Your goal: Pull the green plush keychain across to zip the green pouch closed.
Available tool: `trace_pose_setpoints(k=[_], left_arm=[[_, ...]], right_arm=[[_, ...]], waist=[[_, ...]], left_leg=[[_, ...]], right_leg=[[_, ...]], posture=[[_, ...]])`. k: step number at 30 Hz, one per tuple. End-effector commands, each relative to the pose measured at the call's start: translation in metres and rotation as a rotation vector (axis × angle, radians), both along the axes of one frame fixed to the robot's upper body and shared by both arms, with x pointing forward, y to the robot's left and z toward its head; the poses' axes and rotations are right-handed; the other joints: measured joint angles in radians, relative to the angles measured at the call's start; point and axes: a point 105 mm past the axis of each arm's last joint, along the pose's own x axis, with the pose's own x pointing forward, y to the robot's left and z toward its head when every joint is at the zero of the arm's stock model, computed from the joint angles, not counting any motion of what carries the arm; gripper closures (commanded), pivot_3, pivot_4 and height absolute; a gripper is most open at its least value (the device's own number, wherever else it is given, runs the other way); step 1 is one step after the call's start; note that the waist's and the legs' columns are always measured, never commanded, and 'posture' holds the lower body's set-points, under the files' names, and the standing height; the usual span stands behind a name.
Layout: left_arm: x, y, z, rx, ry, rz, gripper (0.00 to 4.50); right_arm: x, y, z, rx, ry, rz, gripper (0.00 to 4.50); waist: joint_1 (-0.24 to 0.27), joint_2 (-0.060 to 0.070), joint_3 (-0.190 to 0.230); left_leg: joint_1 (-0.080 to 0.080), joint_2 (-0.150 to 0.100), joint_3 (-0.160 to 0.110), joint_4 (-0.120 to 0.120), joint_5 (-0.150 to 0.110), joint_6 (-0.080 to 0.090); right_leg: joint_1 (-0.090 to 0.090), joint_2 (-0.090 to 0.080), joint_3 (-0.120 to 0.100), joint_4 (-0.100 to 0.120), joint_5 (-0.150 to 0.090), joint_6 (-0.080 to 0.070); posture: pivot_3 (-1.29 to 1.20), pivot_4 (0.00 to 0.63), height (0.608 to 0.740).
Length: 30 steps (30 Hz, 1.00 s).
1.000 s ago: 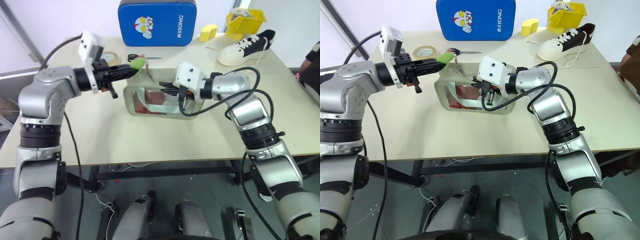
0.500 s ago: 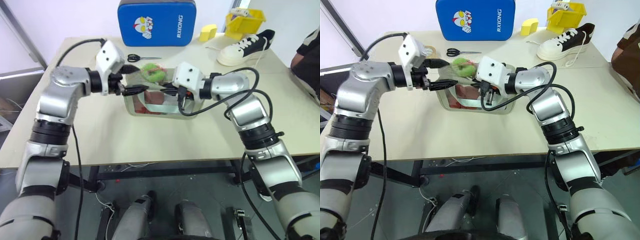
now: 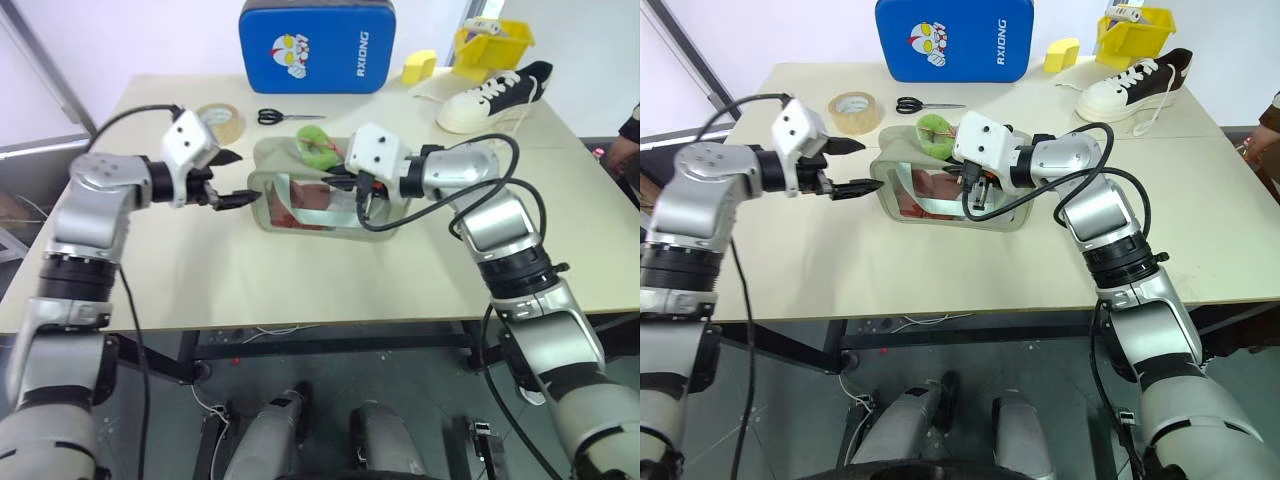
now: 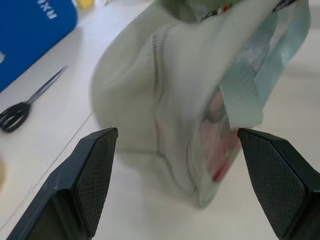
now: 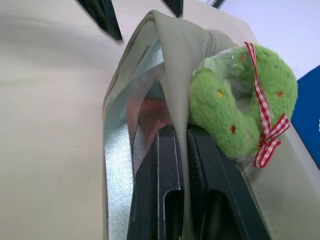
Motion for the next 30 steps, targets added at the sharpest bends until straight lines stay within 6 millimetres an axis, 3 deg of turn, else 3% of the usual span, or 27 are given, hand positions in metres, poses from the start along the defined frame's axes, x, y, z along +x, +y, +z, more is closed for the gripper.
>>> trace_pose_setpoints(k=[1, 3, 7, 9, 16, 19, 25, 30], left_arm=[[0.000, 0.002, 0.017, -0.019, -0.050, 0.001, 0.92], [-0.001, 0.005, 0.016, -0.010, -0.043, -0.002, 1.60], [-0.004, 0.004, 0.014, -0.004, -0.033, -0.022, 3.78], [-0.005, 0.004, 0.014, -0.005, -0.034, -0.026, 4.36], [-0.008, -0.001, 0.019, -0.009, -0.024, -0.037, 4.36], [-0.009, -0.001, 0.016, -0.003, -0.021, -0.034, 4.50], [-0.010, 0.001, 0.017, 0.001, -0.027, -0.029, 4.50], [-0.010, 0.003, 0.017, 0.002, -0.029, -0.025, 4.50]], right_arm=[[-0.003, 0.001, 0.014, 0.003, -0.045, 0.014, 4.50], [-0.003, 0.000, 0.014, 0.002, -0.045, 0.011, 4.50], [-0.003, -0.001, 0.016, 0.003, -0.049, 0.007, 4.50], [-0.002, -0.001, 0.017, 0.005, -0.051, 0.003, 4.50], [-0.001, -0.005, 0.026, 0.021, -0.056, -0.004, 4.50], [-0.006, -0.006, 0.038, 0.049, -0.017, 0.020, 3.49], [-0.006, -0.013, 0.059, 0.073, -0.006, 0.022, 0.56], [0.007, -0.012, 0.068, 0.119, -0.015, -0.022, 0.56]], waist=[[-0.004, 0.000, 0.000], [-0.003, 0.000, 0.000], [0.000, 0.000, 0.000], [0.001, 0.000, 0.000], [0.000, 0.000, 0.000], [0.000, 0.000, 0.000], [-0.001, 0.000, 0.000], [-0.003, 0.000, 0.000]], left_leg=[[0.000, 0.000, 0.000, 0.000, 0.000, 0.000], [0.000, 0.000, 0.000, 0.000, 0.000, 0.000], [0.000, 0.000, 0.000, 0.000, 0.000, 0.000], [0.000, 0.000, 0.000, 0.000, 0.000, 0.000], [0.000, 0.000, 0.000, 0.000, 0.000, 0.000], [0.000, 0.000, 0.000, 0.000, 0.000, 0.000], [-0.001, 0.000, 0.000, 0.000, 0.000, 0.000], [-0.001, 0.000, 0.000, 0.000, 0.000, 0.000]], right_leg=[[0.000, 0.000, 0.000, 0.000, 0.000, 0.000], [0.000, 0.000, 0.000, 0.000, 0.000, 0.000], [0.001, 0.000, 0.000, 0.000, 0.000, 0.000], [0.001, 0.000, 0.000, 0.000, 0.000, 0.000], [0.001, 0.000, 0.000, 0.000, 0.000, 0.000], [0.000, 0.000, 0.000, 0.000, 0.000, 0.000], [0.000, 0.000, 0.000, 0.000, 0.000, 0.000], [-0.001, 0.000, 0.000, 0.000, 0.000, 0.000]], posture=[[0.00, 0.150, 0.740], [0.00, 0.150, 0.740], [0.00, 0.150, 0.740], [0.00, 0.150, 0.740], [0.00, 0.150, 0.740], [0.00, 0.150, 0.740], [0.00, 0.150, 0.740], [0.00, 0.150, 0.740]])
